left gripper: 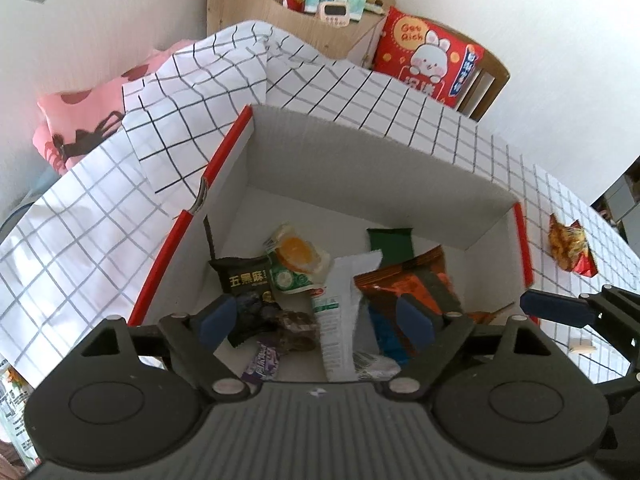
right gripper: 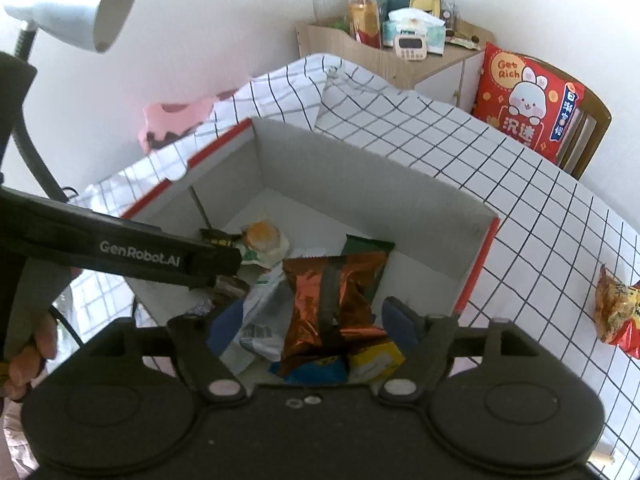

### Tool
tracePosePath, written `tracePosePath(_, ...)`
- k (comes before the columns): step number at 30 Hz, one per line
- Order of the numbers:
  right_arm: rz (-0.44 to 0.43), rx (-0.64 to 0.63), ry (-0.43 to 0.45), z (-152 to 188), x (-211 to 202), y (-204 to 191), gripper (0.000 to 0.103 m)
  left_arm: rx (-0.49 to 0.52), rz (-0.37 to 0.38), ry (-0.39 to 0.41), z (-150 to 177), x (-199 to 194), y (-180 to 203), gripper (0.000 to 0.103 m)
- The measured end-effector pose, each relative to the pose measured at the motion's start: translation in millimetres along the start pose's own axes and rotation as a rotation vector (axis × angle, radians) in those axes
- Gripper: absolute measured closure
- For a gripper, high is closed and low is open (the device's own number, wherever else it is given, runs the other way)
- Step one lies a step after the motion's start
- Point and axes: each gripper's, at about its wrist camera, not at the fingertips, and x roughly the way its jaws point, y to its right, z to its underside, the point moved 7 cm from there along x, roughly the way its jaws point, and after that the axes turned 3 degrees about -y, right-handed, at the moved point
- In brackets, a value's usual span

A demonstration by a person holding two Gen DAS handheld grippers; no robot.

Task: Organize snacks
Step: 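Open both grippers to drop the snacks into the box, then move both grippers back toward the yellow-red chip bag and wooden stick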

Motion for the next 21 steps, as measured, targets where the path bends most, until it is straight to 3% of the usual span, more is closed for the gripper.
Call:
tracePosePath(4,-0.014,0.008,0.030,1,-18,2,0.018,0.009,0.027,0.019,2,-12,10,0.003)
tracePosePath(12,-0.008,0.028,0.090,12,-58,15,0.009,0.051,0.083,0.043,7,-30,45,0.003)
tracePosePath(21,0.041,0.077,0.138,39,-99,54,0.007,0.136,0.163,0.046,19,-40,110,0.001)
